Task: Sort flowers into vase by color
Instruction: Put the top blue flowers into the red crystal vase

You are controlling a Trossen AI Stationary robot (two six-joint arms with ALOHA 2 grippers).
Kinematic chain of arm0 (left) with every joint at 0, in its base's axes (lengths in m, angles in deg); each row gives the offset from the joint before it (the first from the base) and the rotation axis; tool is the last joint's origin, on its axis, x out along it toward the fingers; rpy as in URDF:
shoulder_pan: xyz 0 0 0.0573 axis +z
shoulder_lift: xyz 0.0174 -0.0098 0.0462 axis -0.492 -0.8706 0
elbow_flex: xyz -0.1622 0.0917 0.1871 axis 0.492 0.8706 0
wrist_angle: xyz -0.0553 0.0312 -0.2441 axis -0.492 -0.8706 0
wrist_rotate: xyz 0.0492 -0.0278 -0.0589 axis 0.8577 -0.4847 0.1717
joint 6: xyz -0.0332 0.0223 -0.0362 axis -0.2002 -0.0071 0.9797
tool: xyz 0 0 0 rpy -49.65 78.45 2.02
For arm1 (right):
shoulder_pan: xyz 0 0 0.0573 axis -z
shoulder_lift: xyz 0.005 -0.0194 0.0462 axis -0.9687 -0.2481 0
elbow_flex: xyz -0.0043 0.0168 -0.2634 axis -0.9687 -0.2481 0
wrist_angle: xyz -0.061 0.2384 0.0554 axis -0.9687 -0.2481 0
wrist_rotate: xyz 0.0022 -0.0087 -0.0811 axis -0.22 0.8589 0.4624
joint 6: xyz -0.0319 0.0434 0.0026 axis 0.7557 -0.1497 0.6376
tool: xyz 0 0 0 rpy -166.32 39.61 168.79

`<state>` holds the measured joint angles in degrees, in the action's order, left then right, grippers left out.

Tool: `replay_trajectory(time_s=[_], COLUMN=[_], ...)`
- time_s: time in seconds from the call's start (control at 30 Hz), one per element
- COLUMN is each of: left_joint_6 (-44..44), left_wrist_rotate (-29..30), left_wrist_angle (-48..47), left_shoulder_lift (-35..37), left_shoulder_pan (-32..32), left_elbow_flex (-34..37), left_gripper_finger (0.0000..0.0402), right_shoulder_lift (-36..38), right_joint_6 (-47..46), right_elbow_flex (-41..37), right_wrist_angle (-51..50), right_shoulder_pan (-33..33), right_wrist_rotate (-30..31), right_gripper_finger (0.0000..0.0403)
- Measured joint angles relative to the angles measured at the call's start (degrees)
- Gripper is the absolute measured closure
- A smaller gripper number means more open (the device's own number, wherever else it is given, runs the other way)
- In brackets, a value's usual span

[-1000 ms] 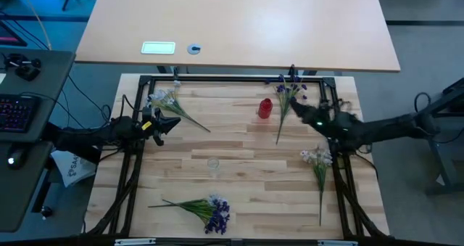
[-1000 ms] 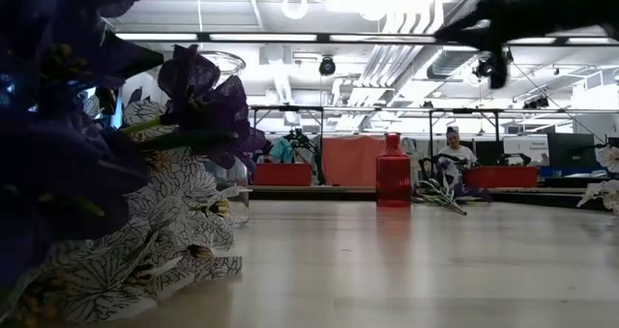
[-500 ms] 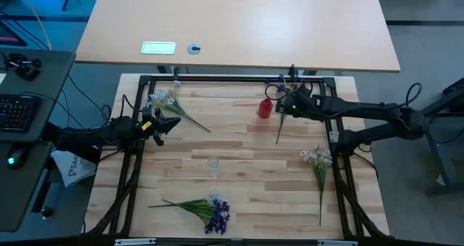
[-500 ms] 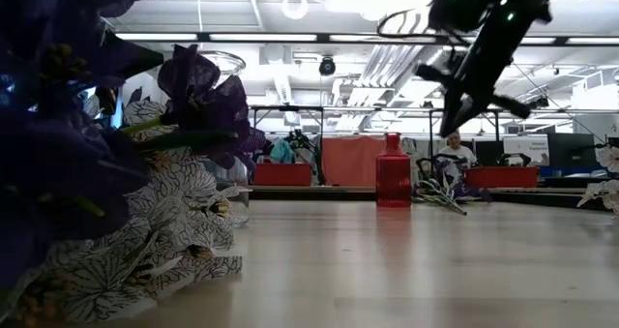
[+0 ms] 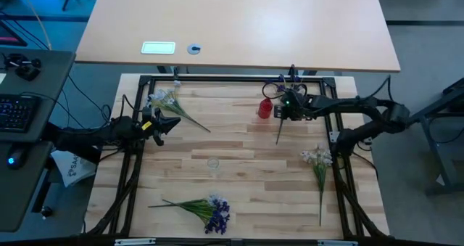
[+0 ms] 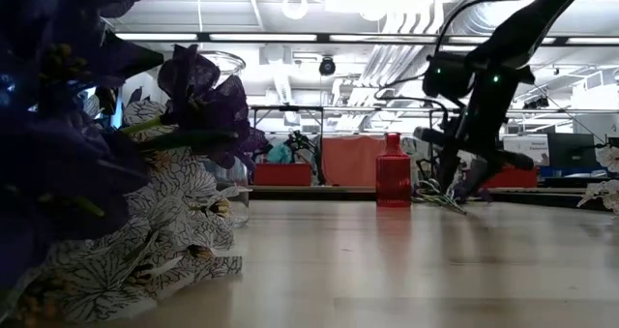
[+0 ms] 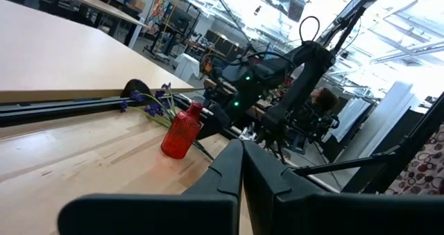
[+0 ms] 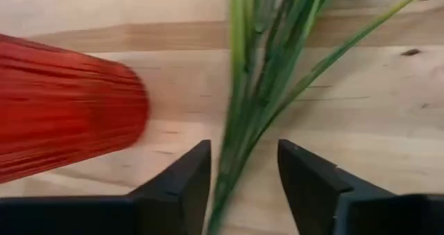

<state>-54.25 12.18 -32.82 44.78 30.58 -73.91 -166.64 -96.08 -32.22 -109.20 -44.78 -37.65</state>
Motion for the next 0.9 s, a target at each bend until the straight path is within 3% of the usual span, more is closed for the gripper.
replay_trajectory(time_s=[0.17,0.43,0.53,0.67,0.83,0.9], left_joint_6=[0.0,0.02,0.0,0.01,0.02,0.0], left_wrist_rotate=[-0.01,0.01,0.01,0.01,0.01,0.01], left_wrist_angle=[0.0,-0.02,-0.01,-0.02,-0.02,-0.01], left_shoulder_lift=[0.0,0.0,0.0,-0.01,-0.02,-0.01], left_shoulder_pan=[0.0,0.0,0.0,0.0,0.0,0.0], left_elbow_flex=[0.0,0.0,-0.01,-0.01,-0.01,0.0], left_gripper_finger=[0.0402,0.0402,0.0402,0.0401,0.0401,0.0401], right_shoulder_lift=[-3.07,-8.96,-7.84,-2.41,8.44,12.61], right_joint_6=[0.15,-3.04,-1.87,1.75,6.79,11.99], right_elbow_flex=[1.52,2.12,1.82,1.27,3.41,4.41], right_wrist_angle=[1.86,1.67,1.37,-2.62,-4.06,0.02], right_shoulder_pan=[0.28,0.15,-0.57,0.41,1.26,0.99], right_wrist_rotate=[-0.02,1.77,5.02,8.47,12.51,15.56], right_gripper_finger=[0.0209,0.0226,0.0267,0.0377,0.039,0.0397])
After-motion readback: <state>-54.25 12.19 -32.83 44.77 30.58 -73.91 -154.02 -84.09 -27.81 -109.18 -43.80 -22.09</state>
